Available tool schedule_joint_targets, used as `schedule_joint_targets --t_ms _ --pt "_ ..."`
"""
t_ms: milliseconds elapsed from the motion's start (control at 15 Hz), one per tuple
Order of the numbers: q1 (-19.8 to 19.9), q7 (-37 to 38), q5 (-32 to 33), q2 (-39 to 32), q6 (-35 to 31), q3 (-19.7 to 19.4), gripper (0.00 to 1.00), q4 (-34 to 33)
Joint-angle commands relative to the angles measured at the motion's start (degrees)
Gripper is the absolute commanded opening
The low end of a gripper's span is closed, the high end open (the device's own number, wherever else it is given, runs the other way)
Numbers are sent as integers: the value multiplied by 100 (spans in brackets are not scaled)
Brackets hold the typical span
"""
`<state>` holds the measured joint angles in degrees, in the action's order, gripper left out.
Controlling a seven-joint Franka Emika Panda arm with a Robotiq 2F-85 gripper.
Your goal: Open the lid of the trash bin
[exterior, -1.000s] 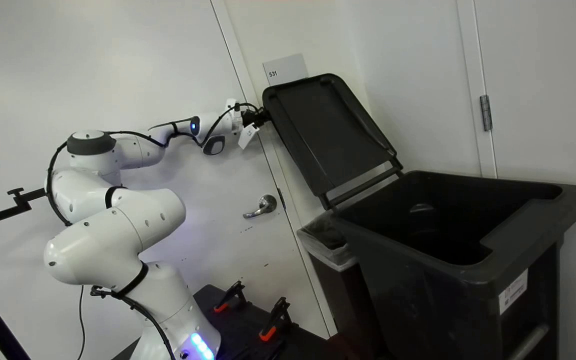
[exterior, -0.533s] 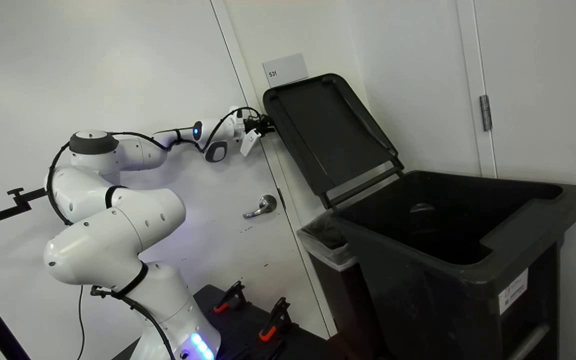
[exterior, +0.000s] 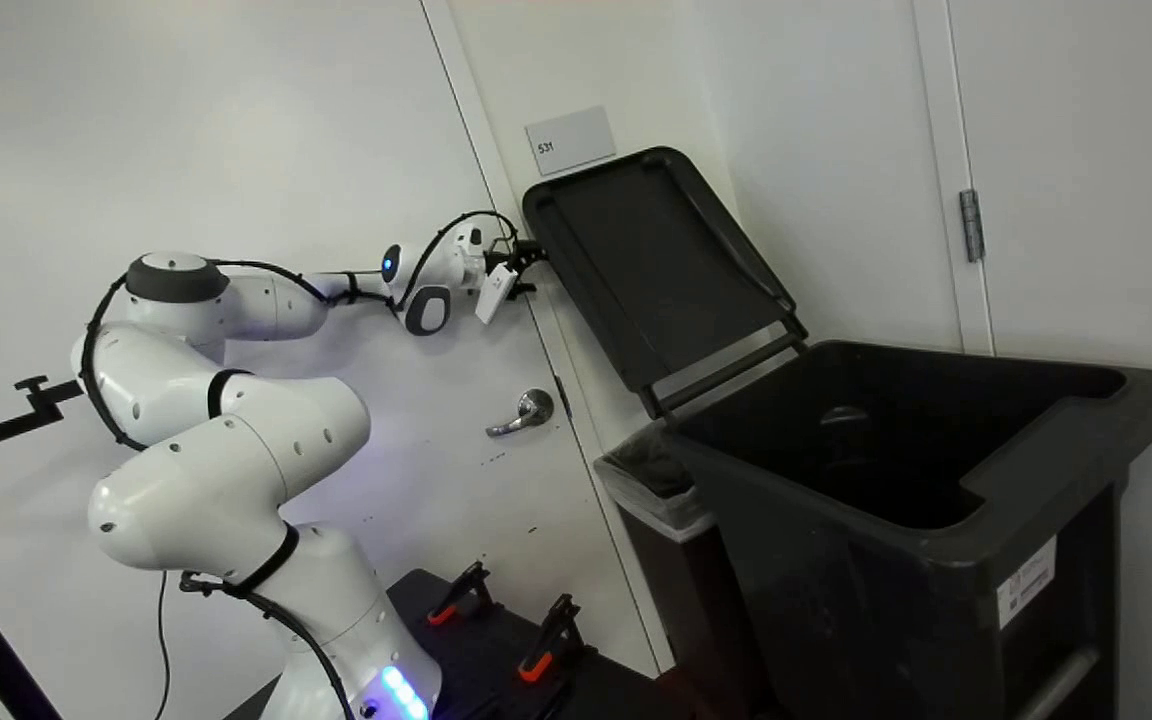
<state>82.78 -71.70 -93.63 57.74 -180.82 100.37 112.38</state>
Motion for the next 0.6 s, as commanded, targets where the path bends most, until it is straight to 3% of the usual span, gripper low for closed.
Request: schedule_joint_targets --t_ms 0,533 --pt "-471 615 741 -117 181 -212 100 605" --pt "-1434 1331 1576 -218 1336 -1103 100 1190"
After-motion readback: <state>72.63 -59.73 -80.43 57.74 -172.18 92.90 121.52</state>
